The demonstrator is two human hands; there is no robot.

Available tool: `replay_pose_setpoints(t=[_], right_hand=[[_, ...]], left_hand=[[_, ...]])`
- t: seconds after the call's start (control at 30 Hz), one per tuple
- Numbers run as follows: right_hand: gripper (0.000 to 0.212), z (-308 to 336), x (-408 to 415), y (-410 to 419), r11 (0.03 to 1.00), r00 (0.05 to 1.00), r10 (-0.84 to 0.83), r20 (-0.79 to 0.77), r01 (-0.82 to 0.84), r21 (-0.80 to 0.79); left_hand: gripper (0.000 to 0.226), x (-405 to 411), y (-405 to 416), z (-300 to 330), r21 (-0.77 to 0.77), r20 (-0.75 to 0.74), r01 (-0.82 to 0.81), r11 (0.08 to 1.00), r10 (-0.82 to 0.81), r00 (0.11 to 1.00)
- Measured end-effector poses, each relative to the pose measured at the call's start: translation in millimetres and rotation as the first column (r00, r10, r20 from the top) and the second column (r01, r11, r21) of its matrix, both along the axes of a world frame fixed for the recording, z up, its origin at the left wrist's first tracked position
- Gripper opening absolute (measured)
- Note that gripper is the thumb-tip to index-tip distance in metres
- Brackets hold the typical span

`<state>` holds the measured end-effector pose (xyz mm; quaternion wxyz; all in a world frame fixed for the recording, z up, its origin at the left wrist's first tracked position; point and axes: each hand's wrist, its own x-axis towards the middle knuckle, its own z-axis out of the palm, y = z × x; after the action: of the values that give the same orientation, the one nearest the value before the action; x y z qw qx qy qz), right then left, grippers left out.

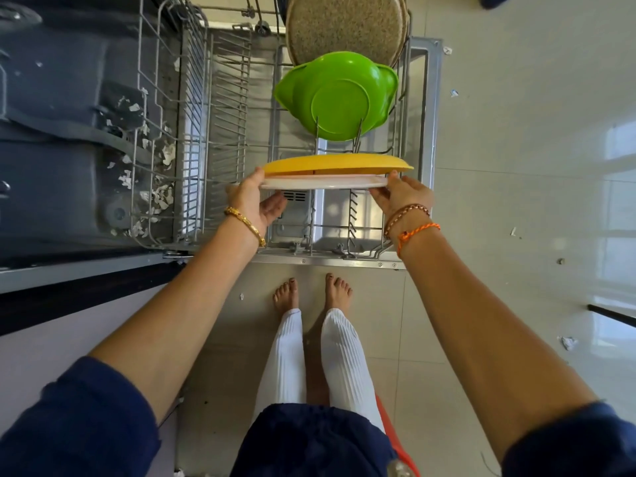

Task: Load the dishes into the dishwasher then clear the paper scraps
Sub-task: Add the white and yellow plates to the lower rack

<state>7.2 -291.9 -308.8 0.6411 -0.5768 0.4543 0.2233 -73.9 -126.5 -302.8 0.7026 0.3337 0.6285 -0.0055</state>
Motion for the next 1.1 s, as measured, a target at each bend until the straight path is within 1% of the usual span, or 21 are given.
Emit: replay_pose_setpoints(t=[0.07,0.13,0.2,0.27,0.33,0.4,0.47,0.6,0.7,0.73,0.87,0.97,1.03,1.07,1.1], right_hand=[[0.038,-0.8,1.7,-0.5,0.999,1.0,0.026,0.004,-0.026,-0.032],[0.036,-4.0,-3.5,-1.8,0.995,0.998,0.068,0.004,-0.067,-0.079],[0.031,-8.9,-16.1,-3.2,0.977,0.99,0.14,0.013,-0.136,-0.165],[0.028,-14.5,-32.3,-5.2,0.945,0.977,0.211,0.045,-0.192,-0.264],[0.03,-18.0,-45.2,-7.1,0.928,0.967,0.23,0.105,-0.186,-0.322],[0.036,-21.0,-54.2,-8.9,0.938,0.962,0.217,0.168,-0.157,-0.309],[0.041,-24.0,-60.9,-9.5,0.95,0.957,0.2,0.21,-0.138,-0.279],[0.052,-24.8,-73.3,-6.5,0.966,0.966,0.14,0.218,-0.085,-0.243],[0.053,-17.8,-81.2,-3.0,0.984,0.974,0.074,0.213,-0.036,-0.176],[0.053,-15.2,-83.7,-2.0,0.987,0.974,0.061,0.217,-0.027,-0.156],[0.047,-8.9,-91.4,0.8,0.991,0.973,0.056,0.224,-0.027,-0.129],[0.033,-6.9,-96.4,0.1,0.996,0.99,0.022,0.138,-0.01,-0.085],[0.015,-5.6,-100.9,-0.5,0.996,0.996,0.045,0.08,-0.039,-0.075],[0.01,-4.4,-102.6,-0.3,0.997,0.997,0.054,0.061,-0.05,-0.063],[0.016,-3.2,-103.1,-0.1,0.998,0.998,0.053,0.046,-0.051,-0.047]], left_hand=[[0.05,-2.1,-1.6,-4.4,0.072,-0.093,0.11,0.991,-0.104,0.99],[0.062,-6.3,-5.4,-10.6,0.128,-0.142,0.178,0.976,-0.16,0.977],[0.059,-13.2,-11.6,-13.1,0.175,-0.181,0.212,0.961,-0.18,0.967],[0.056,-20.0,-14.7,-17.4,0.258,-0.25,0.231,0.938,-0.166,0.954],[0.064,-25.4,-14.8,-21.8,0.323,-0.288,0.246,0.914,-0.153,0.945],[0.07,-28.3,-14.6,-24.9,0.351,-0.27,0.241,0.905,-0.149,0.951],[0.064,-29.2,-14.6,-27.1,0.367,-0.207,0.204,0.908,-0.134,0.969],[0.06,-31.6,-15.4,-30.9,0.372,-0.173,0.138,0.918,-0.078,0.982],[0.068,-34.0,-19.8,-28.7,0.335,-0.175,0.071,0.94,-0.012,0.984],[0.067,-35.3,-20.7,-28.1,0.337,-0.177,0.063,0.939,-0.002,0.984],[0.049,-41.7,-24.0,-27.7,0.39,-0.21,0.134,0.911,-0.054,0.976],[0.047,-47.8,-29.9,-25.1,0.327,-0.174,0.091,0.941,-0.035,0.984],[0.048,-54.0,-34.5,-24.1,0.294,-0.173,0.076,0.953,-0.025,0.985],[0.048,-57.4,-37.1,-22.8,0.285,-0.17,0.063,0.956,-0.014,0.985],[0.047,-60.2,-39.4,-20.2,0.272,-0.152,0.037,0.961,0.005,0.988]])
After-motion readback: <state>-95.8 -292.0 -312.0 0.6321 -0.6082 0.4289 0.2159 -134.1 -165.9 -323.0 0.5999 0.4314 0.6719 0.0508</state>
